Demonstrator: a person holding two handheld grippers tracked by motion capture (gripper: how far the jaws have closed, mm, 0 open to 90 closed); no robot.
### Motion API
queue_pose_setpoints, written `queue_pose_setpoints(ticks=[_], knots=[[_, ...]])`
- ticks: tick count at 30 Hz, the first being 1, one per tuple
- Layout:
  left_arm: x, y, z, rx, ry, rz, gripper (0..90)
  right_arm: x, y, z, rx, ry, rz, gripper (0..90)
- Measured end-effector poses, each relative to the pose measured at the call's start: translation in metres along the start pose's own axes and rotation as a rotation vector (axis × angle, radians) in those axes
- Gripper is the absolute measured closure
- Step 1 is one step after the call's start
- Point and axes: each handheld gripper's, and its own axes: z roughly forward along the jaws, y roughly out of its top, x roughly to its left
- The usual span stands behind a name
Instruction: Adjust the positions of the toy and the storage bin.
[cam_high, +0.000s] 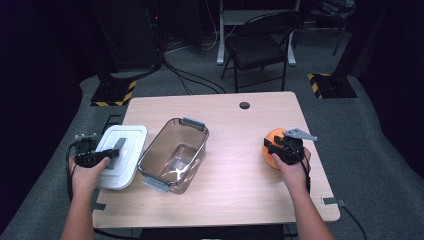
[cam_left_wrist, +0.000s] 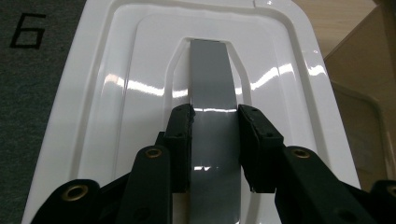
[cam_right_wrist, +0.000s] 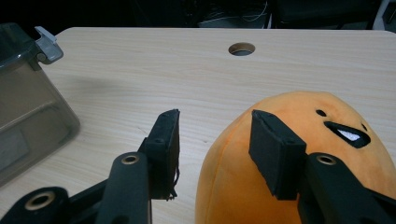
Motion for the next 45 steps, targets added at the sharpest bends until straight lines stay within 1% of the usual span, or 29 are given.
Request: queue_pose_setpoints(ticks=[1, 2, 3, 6, 8, 11, 12, 13, 18, 20, 22, 23, 24, 27, 28, 29, 33, 35, 38, 45], knots=[[0.000, 0.000, 0.000, 0.000, 0.000, 0.000, 66.2, 0.000, 0.000, 0.000, 0.000, 0.000, 0.000, 52.2], [0.001, -0.004, 0.005, 0.006, 0.002, -0.002, 66.2, 0.000, 0.000, 0.000, -0.001, 0.002, -0.001, 52.2], [0.002, -0.005, 0.007, 0.015, 0.002, 0.006, 66.2, 0.000, 0.000, 0.000, 0.000, 0.001, -0.002, 52.2], [0.003, -0.010, 0.013, 0.018, 0.008, -0.010, 66.2, 0.001, 0.000, 0.000, 0.000, 0.002, -0.002, 52.2], [0.005, -0.014, 0.016, 0.024, 0.005, -0.006, 66.2, 0.001, 0.000, 0.000, 0.001, 0.001, -0.003, 52.2], [0.005, -0.017, 0.019, 0.029, 0.008, -0.013, 66.2, 0.001, 0.000, 0.001, 0.001, 0.001, -0.001, 52.2], [0.005, -0.017, 0.021, 0.033, 0.011, -0.006, 66.2, 0.001, 0.000, 0.001, 0.001, 0.001, -0.001, 52.2], [0.006, -0.019, 0.023, 0.034, 0.014, -0.015, 66.2, 0.001, -0.001, 0.001, 0.001, 0.001, -0.003, 52.2], [0.005, -0.023, 0.030, 0.051, 0.023, 0.001, 66.2, 0.002, -0.001, 0.001, 0.002, 0.002, -0.007, 52.2], [0.004, -0.024, 0.032, 0.057, 0.024, -0.002, 66.2, 0.002, -0.001, 0.001, 0.002, 0.001, -0.005, 52.2], [0.004, -0.026, 0.035, 0.063, 0.033, 0.014, 66.2, 0.002, -0.001, 0.001, 0.002, 0.000, -0.006, 52.1], [0.003, -0.026, 0.036, 0.066, 0.032, 0.009, 66.2, 0.002, -0.001, 0.001, 0.002, 0.000, -0.007, 52.2], [0.004, -0.027, 0.037, 0.061, 0.031, 0.017, 66.2, 0.002, -0.001, 0.001, 0.002, 0.000, -0.008, 52.1], [0.004, -0.028, 0.038, 0.069, 0.028, 0.020, 66.2, 0.003, -0.001, 0.002, 0.003, 0.000, -0.011, 52.1], [0.002, -0.030, 0.040, 0.072, 0.033, 0.012, 66.2, 0.003, -0.001, 0.002, 0.003, 0.000, -0.011, 52.1], [0.003, -0.030, 0.041, 0.074, 0.031, 0.026, 66.2, 0.003, -0.001, 0.002, 0.003, 0.000, -0.012, 52.1], [0.002, -0.032, 0.043, 0.078, 0.041, 0.034, 66.2, 0.003, -0.001, 0.002, 0.002, 0.001, -0.012, 52.0], [0.002, -0.032, 0.045, 0.089, 0.034, 0.033, 66.2, 0.003, -0.001, 0.002, 0.002, 0.001, -0.012, 52.0], [0.001, -0.033, 0.046, 0.097, 0.037, 0.032, 66.2, 0.003, -0.001, 0.002, 0.002, 0.001, -0.011, 52.0], [0.001, -0.036, 0.050, 0.122, 0.038, 0.051, 66.2, 0.003, -0.001, 0.002, 0.002, 0.002, -0.011, 52.0]])
